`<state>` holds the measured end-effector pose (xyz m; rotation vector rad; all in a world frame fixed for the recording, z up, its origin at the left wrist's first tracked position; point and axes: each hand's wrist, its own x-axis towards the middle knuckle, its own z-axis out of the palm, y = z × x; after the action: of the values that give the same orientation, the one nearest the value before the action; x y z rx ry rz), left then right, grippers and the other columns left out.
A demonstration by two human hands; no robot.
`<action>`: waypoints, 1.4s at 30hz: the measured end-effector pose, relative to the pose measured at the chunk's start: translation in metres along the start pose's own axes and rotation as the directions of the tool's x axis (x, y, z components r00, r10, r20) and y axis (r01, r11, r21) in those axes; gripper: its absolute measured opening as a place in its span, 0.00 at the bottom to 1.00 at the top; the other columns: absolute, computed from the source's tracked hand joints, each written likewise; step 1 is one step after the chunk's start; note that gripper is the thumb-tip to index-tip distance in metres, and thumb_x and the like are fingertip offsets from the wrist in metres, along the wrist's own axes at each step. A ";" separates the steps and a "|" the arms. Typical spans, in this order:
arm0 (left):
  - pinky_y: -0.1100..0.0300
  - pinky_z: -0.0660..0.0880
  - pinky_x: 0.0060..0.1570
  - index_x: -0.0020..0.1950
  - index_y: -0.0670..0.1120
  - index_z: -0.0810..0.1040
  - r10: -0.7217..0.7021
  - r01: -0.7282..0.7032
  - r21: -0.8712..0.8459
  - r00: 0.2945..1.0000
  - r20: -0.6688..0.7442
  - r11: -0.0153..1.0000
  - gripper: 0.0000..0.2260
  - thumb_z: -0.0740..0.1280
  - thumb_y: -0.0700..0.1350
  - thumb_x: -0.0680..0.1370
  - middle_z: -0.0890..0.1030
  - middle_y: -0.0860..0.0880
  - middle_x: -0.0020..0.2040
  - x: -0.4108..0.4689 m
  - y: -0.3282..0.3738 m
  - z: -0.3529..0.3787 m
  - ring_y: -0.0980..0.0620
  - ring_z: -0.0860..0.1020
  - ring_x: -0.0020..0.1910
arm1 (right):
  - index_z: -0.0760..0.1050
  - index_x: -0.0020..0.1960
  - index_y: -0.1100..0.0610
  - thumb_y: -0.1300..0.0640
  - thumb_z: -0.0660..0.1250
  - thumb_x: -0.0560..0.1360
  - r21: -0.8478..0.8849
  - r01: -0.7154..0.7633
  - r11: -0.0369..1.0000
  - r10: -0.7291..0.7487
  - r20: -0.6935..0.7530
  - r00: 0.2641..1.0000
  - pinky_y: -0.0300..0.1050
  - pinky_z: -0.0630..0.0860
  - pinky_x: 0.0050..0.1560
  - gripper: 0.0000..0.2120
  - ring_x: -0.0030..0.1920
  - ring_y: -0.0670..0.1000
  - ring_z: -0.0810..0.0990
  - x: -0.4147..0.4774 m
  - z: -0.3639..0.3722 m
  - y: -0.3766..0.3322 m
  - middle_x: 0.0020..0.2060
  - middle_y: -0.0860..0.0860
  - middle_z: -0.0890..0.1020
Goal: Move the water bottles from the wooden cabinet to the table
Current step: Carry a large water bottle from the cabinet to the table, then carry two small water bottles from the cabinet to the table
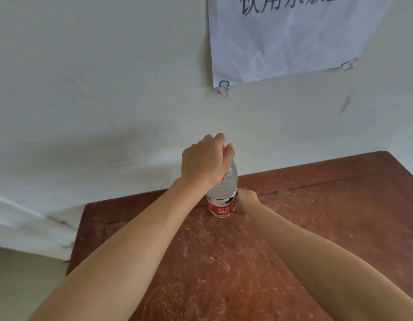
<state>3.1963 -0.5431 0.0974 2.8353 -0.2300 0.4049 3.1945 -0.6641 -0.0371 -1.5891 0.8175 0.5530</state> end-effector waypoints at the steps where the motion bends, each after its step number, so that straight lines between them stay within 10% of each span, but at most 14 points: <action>1: 0.54 0.66 0.37 0.44 0.47 0.64 0.013 -0.013 0.022 1.000 0.018 1.000 0.13 0.53 0.55 0.82 0.73 0.47 0.40 -0.002 0.008 0.000 0.43 0.73 0.36 | 0.76 0.48 0.65 0.63 0.63 0.79 -0.021 0.018 1.000 -0.018 0.004 1.000 0.34 0.68 0.20 0.05 0.31 0.47 0.72 0.002 -0.004 0.002 0.38 0.55 0.77; 7: 0.54 0.68 0.37 0.46 0.46 0.64 -0.034 0.019 0.122 0.992 0.122 0.992 0.12 0.53 0.54 0.82 0.73 0.46 0.41 -0.003 0.023 -0.008 0.44 0.73 0.38 | 0.81 0.48 0.60 0.55 0.65 0.76 -0.238 0.184 0.954 -0.163 0.104 0.981 0.50 0.81 0.39 0.09 0.32 0.53 0.77 -0.002 -0.034 0.026 0.36 0.54 0.80; 12: 0.49 0.70 0.47 0.56 0.43 0.72 0.043 -0.113 0.338 0.978 0.206 0.935 0.16 0.55 0.55 0.81 0.76 0.44 0.51 -0.009 0.026 -0.023 0.43 0.74 0.49 | 0.80 0.54 0.56 0.50 0.64 0.78 -0.658 0.356 0.664 -0.328 0.173 0.929 0.47 0.78 0.44 0.13 0.40 0.53 0.80 -0.030 -0.086 0.054 0.46 0.53 0.84; 22: 0.50 0.71 0.57 0.59 0.44 0.75 0.529 -0.565 0.072 0.804 0.272 0.822 0.14 0.58 0.50 0.80 0.77 0.45 0.57 -0.076 0.125 -0.002 0.44 0.74 0.57 | 0.75 0.61 0.52 0.49 0.61 0.77 -0.846 0.122 0.519 -0.390 -0.108 0.915 0.50 0.76 0.52 0.15 0.56 0.57 0.79 -0.107 -0.190 0.155 0.57 0.52 0.81; 30: 0.51 0.72 0.50 0.59 0.47 0.74 0.734 -0.841 -0.113 0.386 0.560 0.529 0.13 0.59 0.52 0.80 0.78 0.46 0.57 -0.196 0.240 0.034 0.44 0.78 0.56 | 0.73 0.63 0.53 0.48 0.61 0.78 -0.686 -0.200 0.700 -0.229 -0.481 0.846 0.50 0.73 0.54 0.16 0.60 0.59 0.77 -0.244 -0.259 0.317 0.59 0.55 0.78; 36: 0.54 0.73 0.51 0.58 0.48 0.76 0.843 -0.943 -0.294 -0.030 0.537 0.154 0.12 0.62 0.50 0.78 0.80 0.45 0.57 -0.378 0.367 0.012 0.42 0.78 0.56 | 0.70 0.69 0.50 0.48 0.59 0.79 -0.282 -0.478 0.832 0.099 -0.772 0.627 0.48 0.72 0.57 0.19 0.64 0.56 0.75 -0.416 -0.283 0.498 0.65 0.52 0.76; 39: 0.55 0.72 0.54 0.62 0.49 0.75 0.847 -0.950 -0.299 -0.085 0.525 0.090 0.15 0.62 0.52 0.78 0.79 0.43 0.61 -0.411 0.389 0.006 0.42 0.77 0.59 | 0.69 0.70 0.49 0.48 0.59 0.80 -0.165 -0.488 0.857 0.170 -0.804 0.570 0.46 0.72 0.57 0.20 0.64 0.55 0.75 -0.450 -0.281 0.525 0.65 0.53 0.76; 42: 0.55 0.72 0.55 0.65 0.49 0.74 0.830 -0.926 -0.357 -0.295 0.474 -0.125 0.16 0.62 0.53 0.79 0.76 0.43 0.62 -0.538 0.426 -0.018 0.41 0.76 0.60 | 0.69 0.70 0.50 0.47 0.60 0.79 0.026 -0.554 0.832 0.332 -0.823 0.460 0.47 0.71 0.59 0.20 0.65 0.56 0.74 -0.542 -0.248 0.621 0.67 0.53 0.75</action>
<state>2.6000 -0.8798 0.0575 1.9487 -2.7572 -0.3679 2.3511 -0.8288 0.0101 -1.8644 1.9975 0.2621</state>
